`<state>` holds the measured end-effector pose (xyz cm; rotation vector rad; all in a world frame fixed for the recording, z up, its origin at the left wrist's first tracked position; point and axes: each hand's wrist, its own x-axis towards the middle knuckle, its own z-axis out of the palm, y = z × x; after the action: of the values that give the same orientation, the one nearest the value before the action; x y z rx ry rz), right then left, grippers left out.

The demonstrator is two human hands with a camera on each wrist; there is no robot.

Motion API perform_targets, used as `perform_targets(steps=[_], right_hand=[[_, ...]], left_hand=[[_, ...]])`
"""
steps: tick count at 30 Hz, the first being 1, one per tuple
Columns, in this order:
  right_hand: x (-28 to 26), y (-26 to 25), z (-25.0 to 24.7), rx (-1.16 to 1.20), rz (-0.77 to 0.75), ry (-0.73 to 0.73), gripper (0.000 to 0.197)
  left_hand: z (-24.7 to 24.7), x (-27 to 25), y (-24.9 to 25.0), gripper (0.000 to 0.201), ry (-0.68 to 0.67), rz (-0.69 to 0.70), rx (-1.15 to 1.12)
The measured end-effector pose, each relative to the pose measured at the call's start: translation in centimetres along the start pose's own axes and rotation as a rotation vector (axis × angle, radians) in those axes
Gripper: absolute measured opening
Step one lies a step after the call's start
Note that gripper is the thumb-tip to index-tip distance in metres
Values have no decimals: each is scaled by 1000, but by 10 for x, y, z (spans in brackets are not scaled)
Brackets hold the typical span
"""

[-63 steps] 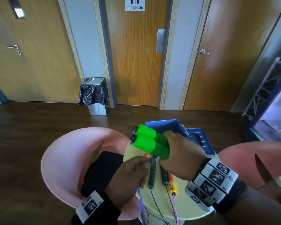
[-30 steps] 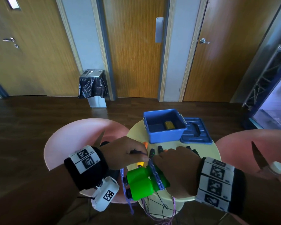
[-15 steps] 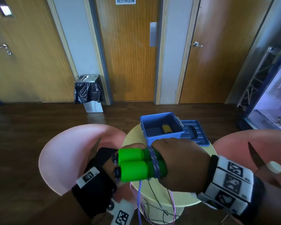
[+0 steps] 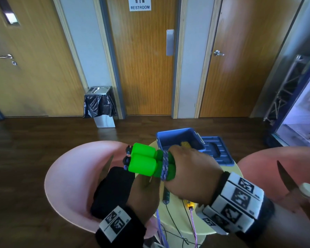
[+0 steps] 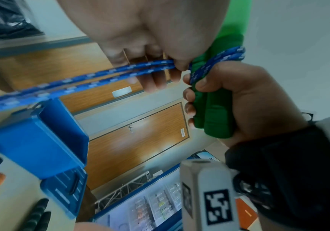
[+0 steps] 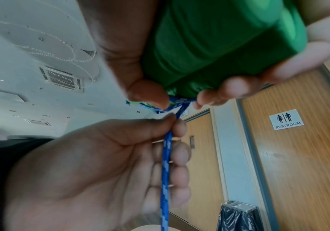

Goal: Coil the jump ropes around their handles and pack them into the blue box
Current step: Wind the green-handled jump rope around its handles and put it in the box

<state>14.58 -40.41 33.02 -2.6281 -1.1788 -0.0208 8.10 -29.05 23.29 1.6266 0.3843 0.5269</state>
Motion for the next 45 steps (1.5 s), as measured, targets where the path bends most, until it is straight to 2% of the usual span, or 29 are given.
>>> perform_targets(steps=[2, 4, 6, 10, 13, 17, 21, 24, 26, 29, 32, 38, 42, 45], right_hand=[[6, 2, 0, -9, 41, -8, 45], [13, 7, 2, -30, 86, -36, 49], [22, 14, 8, -69, 111, -31, 41], [43, 29, 22, -211, 145, 14, 33], [53, 35, 31, -296, 159, -76, 43], [54, 33, 48, -385, 135, -161, 52], [44, 25, 60, -475, 16, -298, 43], [31, 19, 63, -488, -117, -379, 37], [25, 16, 64, -486, -189, -397, 34], [21, 15, 58, -495, -284, -455, 39], [21, 18, 44, -506, -342, -488, 39], [16, 30, 24, -487, -376, -452, 39], [13, 34, 16, -510, -392, -425, 39], [9, 37, 10, -520, -352, -435, 39]], left_hand=[[0, -3, -5, 29, -17, 37, -11], [-1, -5, -9, 30, -112, 52, 53], [-1, -6, -10, 33, -242, 47, 128], [-4, -6, -7, 36, -342, 10, 262], [-5, -3, -4, 29, -416, 24, 341], [-16, 12, 2, 23, -472, 129, 517], [-31, 26, 19, 23, -606, 178, 770], [-39, 34, 28, 14, -700, 243, 928], [-43, 40, 30, 23, -732, 301, 1028], [-47, 48, 32, 31, -755, 410, 1099], [-52, 55, 36, 33, -785, 468, 1066], [-59, 69, 36, 24, -766, 440, 849], [-53, 71, 40, 23, -782, 345, 674], [-48, 69, 49, 17, -798, 372, 645]])
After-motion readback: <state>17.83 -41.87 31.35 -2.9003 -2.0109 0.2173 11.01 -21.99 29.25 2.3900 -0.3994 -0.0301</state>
